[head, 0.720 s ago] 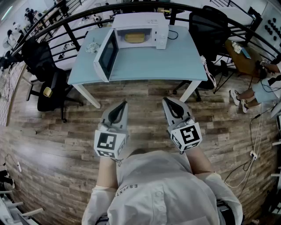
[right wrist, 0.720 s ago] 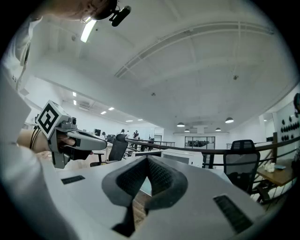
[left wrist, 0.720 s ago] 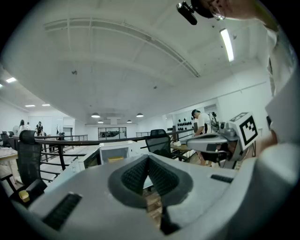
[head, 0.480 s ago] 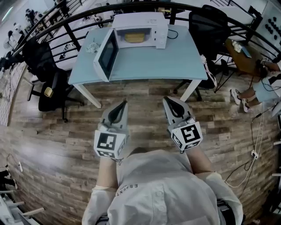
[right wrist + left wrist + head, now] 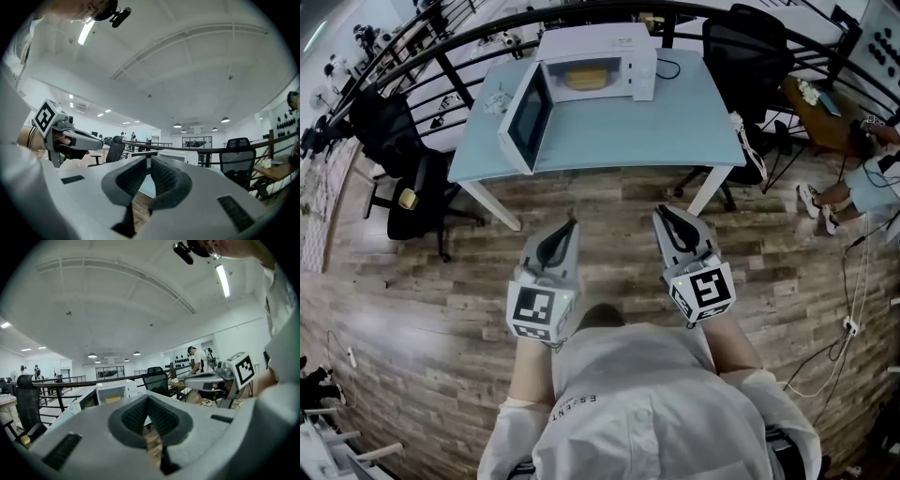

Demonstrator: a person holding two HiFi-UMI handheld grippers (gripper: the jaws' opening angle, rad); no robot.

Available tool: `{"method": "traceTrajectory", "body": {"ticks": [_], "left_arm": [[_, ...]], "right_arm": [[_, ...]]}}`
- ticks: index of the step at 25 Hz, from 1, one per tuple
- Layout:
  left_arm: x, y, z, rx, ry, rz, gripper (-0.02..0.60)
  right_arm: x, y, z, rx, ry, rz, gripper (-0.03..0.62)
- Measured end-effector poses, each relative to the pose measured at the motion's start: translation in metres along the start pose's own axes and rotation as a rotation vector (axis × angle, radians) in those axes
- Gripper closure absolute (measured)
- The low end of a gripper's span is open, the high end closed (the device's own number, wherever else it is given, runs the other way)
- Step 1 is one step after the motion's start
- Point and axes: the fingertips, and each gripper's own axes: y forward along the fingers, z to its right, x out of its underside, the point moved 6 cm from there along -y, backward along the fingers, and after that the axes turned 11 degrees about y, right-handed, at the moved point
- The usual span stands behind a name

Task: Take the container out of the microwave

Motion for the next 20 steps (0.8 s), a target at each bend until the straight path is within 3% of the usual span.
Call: {"method": "traceTrajectory", "body": {"ticks": [2,4,13,20], "left_arm": [[0.004,0.001,0.0,0.001,-0.004,-0.006,0.588],[0.008,0.004,-0.001,-0.001,-0.011,-0.011,0.588],[0.025,0.031,-0.023,0.018,-0.025,-0.032,0.588],[0.043,0.092,-0.081,0.026,-0.054,-0.018,0.588]], "right_arm": [[0.001,0.002,0.005,0.015,0.0,-0.005,0.559],[0.004,0.006,0.011,0.021,0.001,-0.035,0.408],[0.013,0.041,0.033,0.041,0.007,-0.08,0.407],[0.017,0.117,0.05,0.013,-0.018,-0.106,0.407]]}}
